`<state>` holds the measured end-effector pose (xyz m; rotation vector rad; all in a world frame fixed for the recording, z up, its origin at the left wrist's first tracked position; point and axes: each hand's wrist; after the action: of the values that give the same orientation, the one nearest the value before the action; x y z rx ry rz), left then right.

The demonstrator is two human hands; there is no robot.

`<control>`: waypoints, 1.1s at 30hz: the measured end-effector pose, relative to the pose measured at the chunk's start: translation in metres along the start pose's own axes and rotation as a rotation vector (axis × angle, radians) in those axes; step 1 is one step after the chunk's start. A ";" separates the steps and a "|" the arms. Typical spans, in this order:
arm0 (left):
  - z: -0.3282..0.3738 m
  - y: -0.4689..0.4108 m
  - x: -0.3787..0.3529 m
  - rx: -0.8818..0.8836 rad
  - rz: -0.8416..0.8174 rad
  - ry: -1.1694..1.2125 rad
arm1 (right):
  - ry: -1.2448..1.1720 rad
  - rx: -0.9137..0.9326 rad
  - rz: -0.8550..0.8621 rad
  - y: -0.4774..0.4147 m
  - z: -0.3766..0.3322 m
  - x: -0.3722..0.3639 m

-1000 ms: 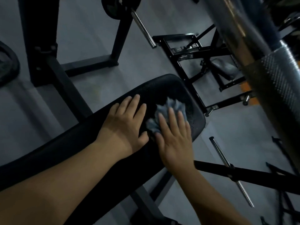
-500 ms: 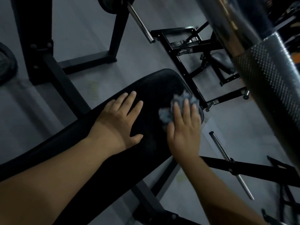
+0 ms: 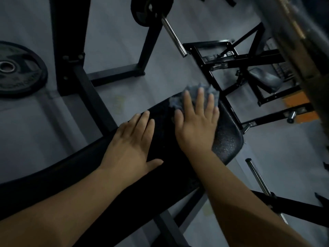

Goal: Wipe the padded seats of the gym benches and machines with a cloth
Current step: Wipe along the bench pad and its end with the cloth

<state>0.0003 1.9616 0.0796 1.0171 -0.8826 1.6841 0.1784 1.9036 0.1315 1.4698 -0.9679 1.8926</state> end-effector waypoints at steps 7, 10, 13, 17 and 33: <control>0.010 0.019 -0.008 0.057 -0.031 -0.014 | 0.100 0.424 -0.067 0.067 0.072 0.002; 0.014 0.023 -0.011 0.069 -0.016 -0.021 | 0.050 0.142 -0.001 0.021 0.036 0.000; 0.018 0.026 -0.013 0.093 -0.007 0.010 | 0.017 0.154 -0.016 0.025 -0.012 -0.006; 0.019 0.031 -0.011 0.104 -0.060 0.042 | 0.145 0.506 -0.077 0.103 0.044 -0.008; 0.009 0.071 -0.027 -0.002 -0.016 -0.003 | 0.089 0.132 -0.045 0.105 0.058 -0.009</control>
<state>-0.0600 1.9230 0.0515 1.0232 -0.8757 1.6678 0.1321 1.7950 0.1094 1.4546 -0.7758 2.0035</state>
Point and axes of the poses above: each hand's wrist, its own y-axis away from the middle knuckle, its own x-axis out of the back of the hand, z = x × y, and after that the axes turned 15 degrees about -x, right-handed
